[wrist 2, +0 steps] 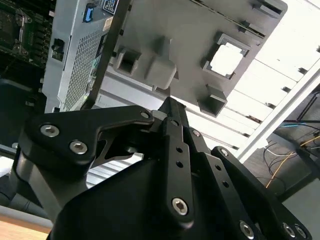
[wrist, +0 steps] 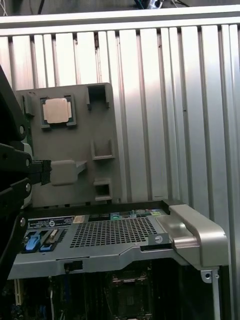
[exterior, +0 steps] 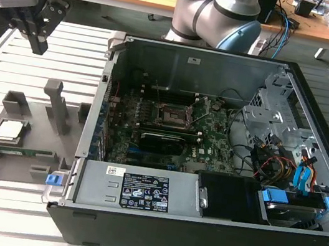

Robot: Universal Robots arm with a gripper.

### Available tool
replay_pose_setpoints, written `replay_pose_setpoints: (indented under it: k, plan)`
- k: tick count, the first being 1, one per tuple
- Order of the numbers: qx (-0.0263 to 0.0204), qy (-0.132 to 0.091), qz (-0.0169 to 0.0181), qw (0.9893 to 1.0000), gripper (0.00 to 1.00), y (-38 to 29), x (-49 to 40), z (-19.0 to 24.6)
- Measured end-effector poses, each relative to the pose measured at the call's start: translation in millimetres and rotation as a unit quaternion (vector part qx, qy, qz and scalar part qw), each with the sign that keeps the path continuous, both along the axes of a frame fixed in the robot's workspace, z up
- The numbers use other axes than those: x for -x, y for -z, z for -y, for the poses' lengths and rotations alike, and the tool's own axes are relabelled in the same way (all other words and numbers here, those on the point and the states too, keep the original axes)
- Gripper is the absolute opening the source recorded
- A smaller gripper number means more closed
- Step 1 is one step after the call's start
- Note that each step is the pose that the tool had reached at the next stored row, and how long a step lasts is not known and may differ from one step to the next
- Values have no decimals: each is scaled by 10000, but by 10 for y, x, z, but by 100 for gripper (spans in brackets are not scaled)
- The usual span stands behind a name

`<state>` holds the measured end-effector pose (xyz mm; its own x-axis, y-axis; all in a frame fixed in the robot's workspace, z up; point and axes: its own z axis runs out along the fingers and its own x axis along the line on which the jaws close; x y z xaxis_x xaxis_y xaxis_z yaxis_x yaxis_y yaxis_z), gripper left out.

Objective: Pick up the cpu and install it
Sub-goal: 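Reach for the cpu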

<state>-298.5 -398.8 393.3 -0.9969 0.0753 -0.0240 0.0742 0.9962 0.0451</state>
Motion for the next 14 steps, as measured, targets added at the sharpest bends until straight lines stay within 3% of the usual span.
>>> replay_pose_setpoints:
  k: [6, 14]
  plan:
    - [0, 0, 0, 10000, 11, 1, 219, 0]
    - [0, 0, 0, 10000, 11, 1, 383, 0]
